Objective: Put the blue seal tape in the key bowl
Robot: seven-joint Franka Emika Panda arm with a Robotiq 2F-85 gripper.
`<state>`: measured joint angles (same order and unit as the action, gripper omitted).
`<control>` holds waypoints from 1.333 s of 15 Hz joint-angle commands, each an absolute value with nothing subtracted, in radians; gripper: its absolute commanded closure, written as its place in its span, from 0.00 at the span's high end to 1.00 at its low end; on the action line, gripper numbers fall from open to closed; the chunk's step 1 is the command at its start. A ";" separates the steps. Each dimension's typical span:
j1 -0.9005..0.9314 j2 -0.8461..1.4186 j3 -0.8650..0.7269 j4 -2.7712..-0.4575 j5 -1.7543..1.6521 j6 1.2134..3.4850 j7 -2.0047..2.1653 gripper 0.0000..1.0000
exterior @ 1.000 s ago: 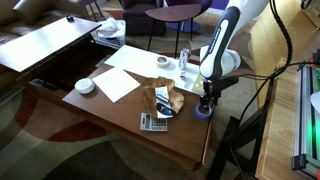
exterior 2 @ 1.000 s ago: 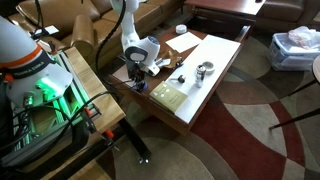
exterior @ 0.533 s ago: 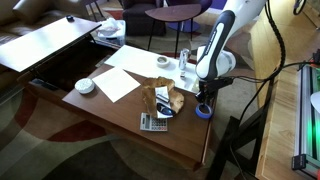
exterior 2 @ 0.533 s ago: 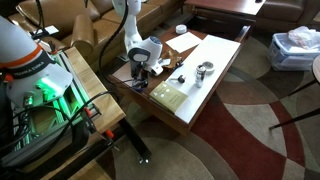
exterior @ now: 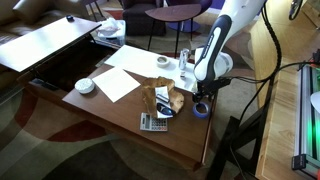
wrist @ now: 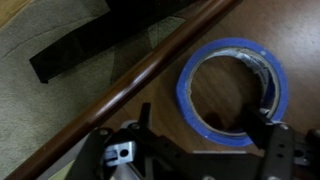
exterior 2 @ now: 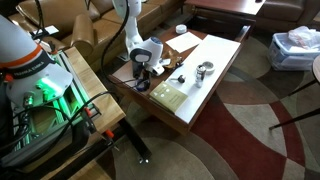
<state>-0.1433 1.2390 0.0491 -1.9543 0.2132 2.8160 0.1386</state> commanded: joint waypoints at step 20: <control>-0.025 0.862 0.061 -2.278 0.238 2.979 0.208 0.03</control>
<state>-0.0342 0.9321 0.0097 -2.2355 0.2146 2.9034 0.1993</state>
